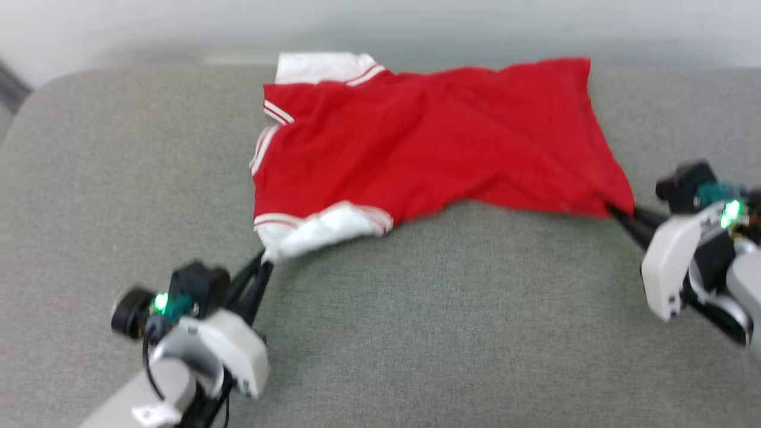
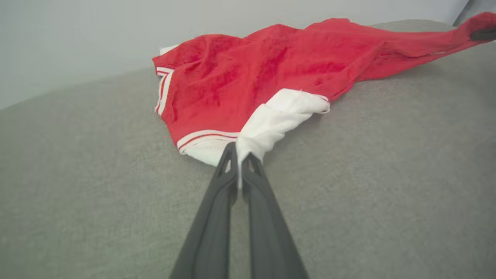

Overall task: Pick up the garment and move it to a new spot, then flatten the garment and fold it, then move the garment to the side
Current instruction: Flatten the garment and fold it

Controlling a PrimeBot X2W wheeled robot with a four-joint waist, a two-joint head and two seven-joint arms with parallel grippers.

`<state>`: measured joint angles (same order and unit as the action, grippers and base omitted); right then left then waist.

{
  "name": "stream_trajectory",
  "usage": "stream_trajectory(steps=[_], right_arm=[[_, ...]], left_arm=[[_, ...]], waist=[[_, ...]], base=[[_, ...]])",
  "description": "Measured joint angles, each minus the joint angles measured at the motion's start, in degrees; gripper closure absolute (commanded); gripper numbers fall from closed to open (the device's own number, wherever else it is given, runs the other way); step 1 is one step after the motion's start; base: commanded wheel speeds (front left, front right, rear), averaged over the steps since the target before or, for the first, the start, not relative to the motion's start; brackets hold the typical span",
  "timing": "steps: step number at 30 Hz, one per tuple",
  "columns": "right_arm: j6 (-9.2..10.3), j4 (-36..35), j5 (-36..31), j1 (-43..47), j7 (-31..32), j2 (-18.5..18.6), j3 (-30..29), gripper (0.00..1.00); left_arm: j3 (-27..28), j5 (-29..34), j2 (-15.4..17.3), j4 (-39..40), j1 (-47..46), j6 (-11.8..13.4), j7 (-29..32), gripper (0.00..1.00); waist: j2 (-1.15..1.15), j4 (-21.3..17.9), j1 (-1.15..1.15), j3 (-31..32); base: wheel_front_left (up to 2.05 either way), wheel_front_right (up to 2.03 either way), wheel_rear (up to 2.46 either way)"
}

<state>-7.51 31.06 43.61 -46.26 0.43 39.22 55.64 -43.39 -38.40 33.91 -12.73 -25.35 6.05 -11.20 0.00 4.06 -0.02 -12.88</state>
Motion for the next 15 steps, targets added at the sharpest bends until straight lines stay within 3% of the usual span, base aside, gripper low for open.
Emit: stream_trajectory(steps=[5,15], right_arm=[[0.00,-2.40,1.60,9.55,-1.09,1.93,-1.45,1.00],[0.00,-8.54,3.61,29.40,0.12,4.46,-7.70,1.00]], left_arm=[[-0.51,-2.74,2.86,5.80,10.91,4.19,1.01,1.00],[-2.37,-8.04,5.12,14.95,28.59,10.87,2.30,1.00]], waist=[[0.00,0.07,0.00,4.80],[0.00,-0.08,0.00,12.55]], base=[[0.00,0.00,0.00],[0.00,0.00,0.00]])
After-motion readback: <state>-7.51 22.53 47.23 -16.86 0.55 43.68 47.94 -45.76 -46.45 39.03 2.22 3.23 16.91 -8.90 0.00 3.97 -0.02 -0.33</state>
